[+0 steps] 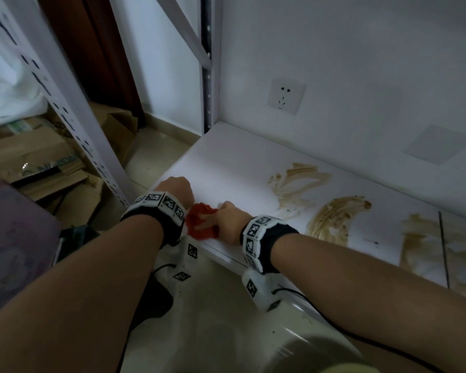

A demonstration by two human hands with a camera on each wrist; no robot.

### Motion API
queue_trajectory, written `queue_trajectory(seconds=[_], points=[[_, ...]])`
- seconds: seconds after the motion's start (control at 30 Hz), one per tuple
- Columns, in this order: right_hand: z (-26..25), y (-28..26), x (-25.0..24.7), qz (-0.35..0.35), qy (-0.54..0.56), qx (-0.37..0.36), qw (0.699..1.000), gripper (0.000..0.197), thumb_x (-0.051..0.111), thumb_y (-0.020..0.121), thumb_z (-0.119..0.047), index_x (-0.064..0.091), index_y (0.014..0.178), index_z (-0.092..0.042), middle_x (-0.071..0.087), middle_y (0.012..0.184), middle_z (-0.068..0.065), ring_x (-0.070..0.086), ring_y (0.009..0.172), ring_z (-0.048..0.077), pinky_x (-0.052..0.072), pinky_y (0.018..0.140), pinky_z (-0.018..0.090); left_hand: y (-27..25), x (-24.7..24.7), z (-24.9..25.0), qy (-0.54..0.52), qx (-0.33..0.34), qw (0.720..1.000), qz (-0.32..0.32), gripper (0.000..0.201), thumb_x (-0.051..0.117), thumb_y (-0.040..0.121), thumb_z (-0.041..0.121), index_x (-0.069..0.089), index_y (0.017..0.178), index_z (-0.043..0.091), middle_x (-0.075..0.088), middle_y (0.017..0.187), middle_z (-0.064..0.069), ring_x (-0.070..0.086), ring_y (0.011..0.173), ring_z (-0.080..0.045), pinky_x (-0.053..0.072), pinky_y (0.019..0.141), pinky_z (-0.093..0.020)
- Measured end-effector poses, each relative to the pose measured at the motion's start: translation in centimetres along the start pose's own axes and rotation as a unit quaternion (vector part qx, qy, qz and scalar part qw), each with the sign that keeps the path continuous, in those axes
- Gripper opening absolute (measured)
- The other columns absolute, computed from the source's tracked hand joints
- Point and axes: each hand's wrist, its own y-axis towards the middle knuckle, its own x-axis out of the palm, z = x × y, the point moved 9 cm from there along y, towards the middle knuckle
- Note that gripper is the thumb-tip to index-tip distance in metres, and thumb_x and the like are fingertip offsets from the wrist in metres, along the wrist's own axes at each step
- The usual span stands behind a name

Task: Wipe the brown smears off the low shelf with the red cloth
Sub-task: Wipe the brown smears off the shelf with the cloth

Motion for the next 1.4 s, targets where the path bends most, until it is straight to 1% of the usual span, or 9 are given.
queue_trajectory(seconds=[0.2, 0.47, 0.57, 0.67, 0.83, 1.07, 1.17, 1.3, 1.4], points=[[5.2, -3.7, -0.8, 0.009, 0.000, -0.001, 1.000, 0.045, 0.046, 0.095, -0.017, 0.049, 0.133, -0.042, 0.051, 0.137, 0.005, 0.043, 0.125, 0.030, 0.034, 0.109, 0.031, -2.0, -1.6, 2.7, 0.039, 0.056, 0.997, -0.029, 0.032, 0.045, 0.090, 0.013, 0.067, 0.113, 0.012, 0.063, 0.123, -0.006, 0.062, 0.110, -0.024, 0.050, 0.092, -0.031], [4.1, -7.5, 0.7, -0.037, -0.021, 0.026, 0.999, 0.060, 0.042, 0.098, -0.016, 0.017, 0.150, -0.031, 0.001, 0.160, 0.005, 0.024, 0.139, 0.035, 0.020, 0.116, 0.036, -6.7, -1.5, 5.7, 0.077, 0.096, 0.991, -0.050, 0.043, 0.040, 0.093, 0.009, 0.053, 0.133, 0.016, 0.048, 0.140, -0.006, 0.047, 0.129, -0.023, 0.040, 0.107, -0.033], [3.9, -8.9, 0.4, -0.006, 0.005, 0.016, 1.000, 0.065, 0.051, 0.095, -0.023, 0.019, 0.150, -0.030, 0.003, 0.160, 0.005, 0.020, 0.143, 0.032, 0.023, 0.117, 0.043, -8.8, 1.2, 7.3, 0.075, 0.121, 0.986, -0.081, 0.043, 0.039, 0.094, 0.012, 0.051, 0.135, 0.019, 0.049, 0.141, -0.004, 0.048, 0.128, -0.021, 0.041, 0.106, -0.034], [5.8, -11.6, -2.8, 0.108, 0.048, 0.052, 0.992, 0.064, 0.050, 0.092, -0.019, 0.022, 0.149, -0.029, 0.008, 0.160, 0.003, 0.015, 0.145, 0.028, 0.022, 0.117, 0.044, -10.1, 2.4, 8.9, 0.048, 0.144, 0.987, -0.056, 0.034, 0.036, 0.097, 0.018, 0.060, 0.120, 0.010, 0.062, 0.124, -0.008, 0.060, 0.111, -0.024, 0.048, 0.093, -0.032], [11.1, -16.9, -4.4, 0.095, 0.043, 0.140, 0.985, 0.065, 0.039, 0.090, 0.002, 0.026, 0.148, -0.024, 0.002, 0.160, 0.003, 0.003, 0.147, 0.028, 0.015, 0.120, 0.042, -11.6, 3.2, 11.6, -0.080, 0.162, 0.983, -0.040, 0.045, 0.034, 0.100, 0.021, 0.034, 0.144, 0.012, 0.042, 0.145, -0.010, 0.048, 0.128, -0.028, 0.035, 0.109, -0.035], [13.8, -18.6, -0.9, 0.103, 0.074, 0.146, 0.981, 0.052, 0.041, 0.094, -0.006, 0.039, 0.142, -0.026, 0.012, 0.159, 0.002, 0.008, 0.148, 0.025, 0.016, 0.119, 0.045, -11.5, 4.8, 14.4, -0.039, 0.134, 0.990, -0.018, 0.058, 0.040, 0.093, 0.055, 0.059, 0.122, 0.008, 0.062, 0.120, -0.013, 0.058, 0.111, -0.032, 0.046, 0.099, -0.040], [14.0, -18.5, 0.5, 0.125, 0.101, 0.122, 0.979, 0.049, 0.040, 0.093, -0.005, 0.045, 0.139, -0.024, 0.022, 0.157, 0.004, 0.011, 0.147, 0.023, 0.018, 0.119, 0.045, -11.5, 5.5, 15.4, 0.002, 0.129, 0.991, -0.020, 0.077, 0.037, 0.079, 0.073, 0.057, 0.125, 0.014, 0.062, 0.121, -0.010, 0.057, 0.112, -0.029, 0.044, 0.101, -0.042], [14.5, -19.1, 0.3, 0.146, 0.143, 0.117, 0.972, 0.049, 0.041, 0.092, -0.002, 0.049, 0.136, -0.022, 0.027, 0.155, 0.004, 0.014, 0.147, 0.023, 0.017, 0.119, 0.043, -12.2, 6.3, 15.2, 0.053, 0.115, 0.991, -0.034, 0.059, 0.057, 0.087, 0.045, 0.042, 0.131, 0.008, 0.048, 0.132, -0.016, 0.045, 0.123, -0.031, 0.041, 0.104, -0.042], [14.8, -20.6, -0.8, 0.168, 0.170, 0.124, 0.963, 0.046, 0.038, 0.093, -0.004, 0.051, 0.134, -0.018, 0.031, 0.153, 0.008, 0.024, 0.143, 0.025, 0.021, 0.118, 0.040, -12.3, 5.7, 13.8, 0.040, 0.106, 0.993, -0.018, 0.045, 0.050, 0.090, 0.020, 0.041, 0.133, 0.010, 0.048, 0.131, -0.016, 0.050, 0.120, -0.033, 0.043, 0.102, -0.041]])
